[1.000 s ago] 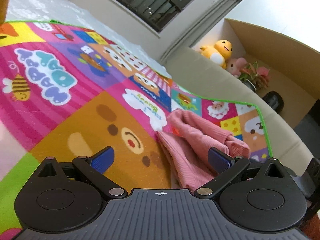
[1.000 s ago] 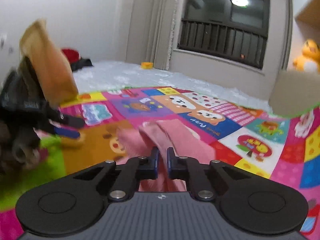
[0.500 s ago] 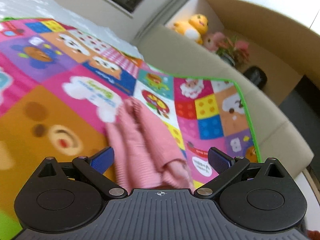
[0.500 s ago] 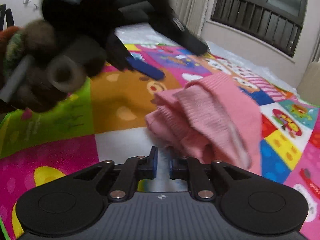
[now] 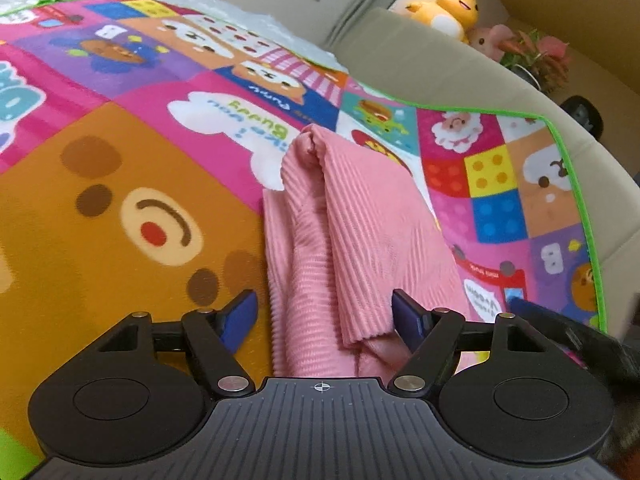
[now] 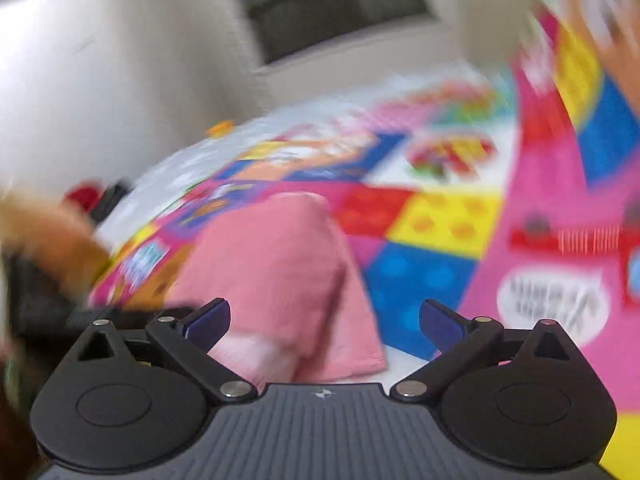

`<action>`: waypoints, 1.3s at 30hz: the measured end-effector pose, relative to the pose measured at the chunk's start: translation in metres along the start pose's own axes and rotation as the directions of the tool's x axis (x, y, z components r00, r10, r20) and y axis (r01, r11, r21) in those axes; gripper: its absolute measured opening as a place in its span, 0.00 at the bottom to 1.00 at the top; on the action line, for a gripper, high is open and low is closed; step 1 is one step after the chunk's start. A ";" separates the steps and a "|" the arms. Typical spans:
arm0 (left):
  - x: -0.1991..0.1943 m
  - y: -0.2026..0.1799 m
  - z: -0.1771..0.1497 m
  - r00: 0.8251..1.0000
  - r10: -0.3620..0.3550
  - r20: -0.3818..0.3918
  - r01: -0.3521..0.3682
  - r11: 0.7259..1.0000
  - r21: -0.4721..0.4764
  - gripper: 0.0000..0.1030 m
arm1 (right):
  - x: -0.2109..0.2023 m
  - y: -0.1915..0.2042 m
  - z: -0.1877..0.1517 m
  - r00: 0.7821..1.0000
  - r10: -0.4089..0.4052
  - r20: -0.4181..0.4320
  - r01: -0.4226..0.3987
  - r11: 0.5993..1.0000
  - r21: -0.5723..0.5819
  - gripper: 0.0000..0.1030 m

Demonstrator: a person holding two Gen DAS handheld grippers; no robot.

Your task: Fold clothes

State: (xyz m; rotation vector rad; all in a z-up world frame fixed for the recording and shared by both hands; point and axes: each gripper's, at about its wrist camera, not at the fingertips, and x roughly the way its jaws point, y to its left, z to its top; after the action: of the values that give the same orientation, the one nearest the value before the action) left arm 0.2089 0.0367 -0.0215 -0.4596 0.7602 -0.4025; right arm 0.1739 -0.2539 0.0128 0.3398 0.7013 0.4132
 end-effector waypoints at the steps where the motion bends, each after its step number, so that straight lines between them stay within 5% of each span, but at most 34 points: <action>1: -0.001 -0.002 0.000 1.000 0.009 0.001 -0.009 1.000 0.017 0.77 | 0.010 -0.007 -0.002 1.000 0.027 -0.013 -0.026 0.998 0.061 0.98; 6: -0.001 -0.006 -0.001 1.000 0.023 0.001 -0.023 0.998 0.059 0.77 | 0.042 0.003 -0.014 0.994 0.086 -0.061 -0.080 0.992 0.100 0.77; 8: -0.001 -0.006 -0.002 1.000 0.024 -0.001 -0.024 0.997 0.072 0.77 | 0.048 0.009 -0.014 0.992 0.107 -0.070 -0.101 0.991 0.091 0.52; 11: 0.001 -0.005 -0.001 1.000 0.015 0.005 -0.015 0.996 0.086 0.77 | 0.051 0.016 -0.008 0.991 0.114 -0.073 -0.110 0.992 0.064 0.48; 16: 0.006 0.003 0.008 0.999 0.001 0.037 -0.004 0.995 0.103 0.75 | 0.069 0.022 0.000 0.991 0.120 -0.066 -0.118 0.992 0.032 0.48; 29: 0.023 0.048 0.083 0.988 0.081 0.131 -0.106 0.976 0.192 0.76 | 0.166 0.057 0.053 0.994 0.105 -0.006 -0.105 0.990 -0.097 0.51; 34: -0.010 0.042 0.114 0.978 -0.065 0.198 0.025 0.980 0.199 0.79 | 0.157 0.066 0.043 0.998 0.037 0.042 -0.026 0.972 -0.233 0.69; 39: 0.016 0.027 0.155 0.965 -0.202 0.165 0.165 0.963 0.211 0.82 | 0.138 0.082 0.041 0.996 -0.010 0.089 0.042 0.932 -0.360 0.72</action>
State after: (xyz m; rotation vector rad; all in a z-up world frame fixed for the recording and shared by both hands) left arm 0.3374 0.0896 0.0532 -0.3772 0.4926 -0.5948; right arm 0.2762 -0.1242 0.0018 -0.0016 0.5312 0.4900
